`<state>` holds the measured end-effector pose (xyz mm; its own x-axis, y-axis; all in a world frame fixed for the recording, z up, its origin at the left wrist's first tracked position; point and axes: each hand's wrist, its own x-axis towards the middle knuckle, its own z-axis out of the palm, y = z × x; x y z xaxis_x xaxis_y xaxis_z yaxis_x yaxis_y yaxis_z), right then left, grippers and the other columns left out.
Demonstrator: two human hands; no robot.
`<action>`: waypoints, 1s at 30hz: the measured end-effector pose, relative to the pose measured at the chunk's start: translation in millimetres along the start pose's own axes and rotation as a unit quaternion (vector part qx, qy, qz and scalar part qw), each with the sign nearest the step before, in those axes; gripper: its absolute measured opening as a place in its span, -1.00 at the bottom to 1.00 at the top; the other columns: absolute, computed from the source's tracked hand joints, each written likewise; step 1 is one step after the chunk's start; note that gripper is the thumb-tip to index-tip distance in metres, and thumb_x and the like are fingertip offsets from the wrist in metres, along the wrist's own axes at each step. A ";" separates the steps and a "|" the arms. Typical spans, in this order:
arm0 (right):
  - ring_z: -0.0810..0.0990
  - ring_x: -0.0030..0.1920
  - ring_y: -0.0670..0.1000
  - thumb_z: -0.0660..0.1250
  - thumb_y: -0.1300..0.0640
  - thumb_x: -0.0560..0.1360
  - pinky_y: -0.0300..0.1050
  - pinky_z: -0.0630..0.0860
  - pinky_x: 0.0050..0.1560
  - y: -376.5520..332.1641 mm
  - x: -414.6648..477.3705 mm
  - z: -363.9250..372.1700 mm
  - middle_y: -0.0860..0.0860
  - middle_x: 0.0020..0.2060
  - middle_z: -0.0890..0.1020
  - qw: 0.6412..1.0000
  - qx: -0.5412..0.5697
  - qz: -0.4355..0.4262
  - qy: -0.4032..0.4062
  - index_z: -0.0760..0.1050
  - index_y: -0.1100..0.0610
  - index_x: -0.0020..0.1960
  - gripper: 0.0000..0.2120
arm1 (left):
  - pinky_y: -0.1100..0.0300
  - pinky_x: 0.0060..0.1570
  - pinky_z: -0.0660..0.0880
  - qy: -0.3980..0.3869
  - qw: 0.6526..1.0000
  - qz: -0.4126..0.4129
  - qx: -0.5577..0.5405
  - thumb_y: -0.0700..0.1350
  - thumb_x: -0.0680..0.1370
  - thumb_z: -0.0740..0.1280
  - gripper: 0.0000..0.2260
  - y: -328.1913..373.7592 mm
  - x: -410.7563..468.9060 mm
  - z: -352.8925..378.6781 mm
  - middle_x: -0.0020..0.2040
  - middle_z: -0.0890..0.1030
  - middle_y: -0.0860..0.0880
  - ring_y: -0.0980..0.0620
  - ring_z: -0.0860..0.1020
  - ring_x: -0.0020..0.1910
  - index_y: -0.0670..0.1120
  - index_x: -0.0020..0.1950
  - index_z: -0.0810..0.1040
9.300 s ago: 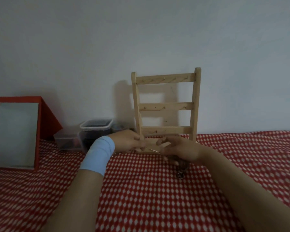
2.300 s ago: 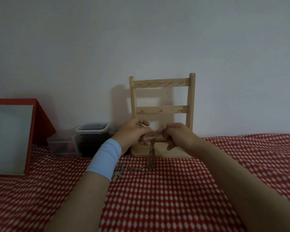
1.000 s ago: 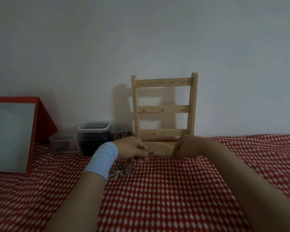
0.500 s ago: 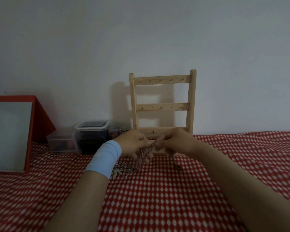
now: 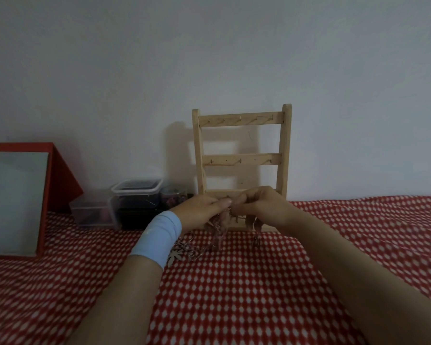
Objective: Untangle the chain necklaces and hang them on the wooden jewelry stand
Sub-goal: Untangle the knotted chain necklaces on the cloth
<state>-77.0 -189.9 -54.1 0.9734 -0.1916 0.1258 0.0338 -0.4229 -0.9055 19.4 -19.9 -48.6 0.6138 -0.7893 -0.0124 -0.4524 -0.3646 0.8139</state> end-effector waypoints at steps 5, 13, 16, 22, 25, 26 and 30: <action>0.55 -0.40 -0.16 0.47 0.26 0.51 -0.28 0.53 -0.35 2.1 4.1 -1.0 -0.03 -0.29 0.68 0.999 -0.044 -0.013 0.020 0.67 0.23 -0.05 -0.96 | -0.13 0.13 0.57 -0.037 0.992 -0.013 -0.122 -0.06 0.65 0.23 -0.76 -10.9 1.8 -0.8 -0.35 0.50 -0.05 0.01 0.55 -0.34 -0.13 -0.12 0.59; 0.62 -0.24 -0.25 0.37 0.36 0.53 -0.40 0.51 -0.22 3.4 6.9 2.6 0.03 -0.12 0.68 0.998 -0.056 -0.034 0.007 0.61 0.22 0.12 -0.81 | 0.01 -0.23 0.63 -0.071 0.971 -0.023 -0.227 -0.11 0.68 0.14 -0.71 -0.4 -3.4 -0.3 -0.26 0.57 -0.11 -0.03 0.53 -0.38 -0.30 0.20 0.50; 0.66 -0.05 -0.04 0.36 0.33 0.56 -0.29 0.60 -0.04 3.4 5.4 4.0 0.19 0.04 0.70 0.998 -0.029 -0.055 -0.004 0.60 0.25 0.18 -0.80 | 0.00 -0.08 0.63 -0.133 0.943 -0.022 -0.305 -0.21 0.66 0.16 -0.71 0.7 -4.7 -6.4 -0.07 0.61 -0.22 -0.09 0.62 -0.17 -0.36 0.29 0.45; 0.63 -0.26 0.02 0.40 0.30 0.56 -0.16 0.63 -0.23 1.8 4.1 -2.3 0.16 -0.13 0.73 0.998 -0.035 -0.026 -0.041 0.64 0.26 0.08 -0.89 | 0.12 0.04 0.61 -0.124 0.977 -0.014 -0.172 -0.41 0.56 0.27 -0.74 -2.2 -7.0 -14.4 0.06 0.68 -0.21 -0.08 0.66 0.00 -0.22 0.22 0.55; 0.59 -0.28 -0.07 0.43 0.31 0.50 -0.25 0.52 -0.34 -1.5 3.7 -4.0 0.05 -0.15 0.68 0.988 -0.148 0.011 -0.037 0.61 0.18 -0.03 -0.92 | 0.09 0.11 0.60 -0.077 0.991 -0.058 -0.092 -0.31 0.59 0.30 -0.82 -0.8 -1.1 -14.1 0.00 0.70 -0.21 -0.12 0.67 0.04 -0.19 0.17 0.57; 0.58 -0.24 -0.07 0.43 0.31 0.47 -0.28 0.49 -0.33 -1.8 3.7 -5.2 0.02 -0.14 0.67 0.982 -0.181 0.026 -0.035 0.61 0.14 -0.07 -0.90 | 0.08 0.09 0.61 -0.051 0.994 -0.066 -0.069 -0.29 0.59 0.31 -0.86 -2.3 1.0 -15.3 -0.03 0.70 -0.19 -0.10 0.68 0.01 -0.18 0.12 0.59; 0.65 -0.07 -0.01 0.40 0.27 0.47 -0.22 0.54 -0.10 -1.7 3.9 -6.3 0.01 -0.12 0.69 0.979 -0.193 0.032 -0.062 0.65 0.09 -0.13 -0.89 | 0.14 -0.03 0.61 -0.042 0.996 -0.041 -0.073 -0.25 0.59 0.33 -0.90 -4.5 2.6 -13.6 -0.09 0.71 -0.13 -0.02 0.68 -0.12 -0.18 0.03 0.63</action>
<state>-74.7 -195.5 -49.5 0.9916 -0.1294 0.0027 -0.0922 -0.7208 -0.6870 31.8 -13.7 -44.4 0.5849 -0.8013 -0.1257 -0.3014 -0.3586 0.8835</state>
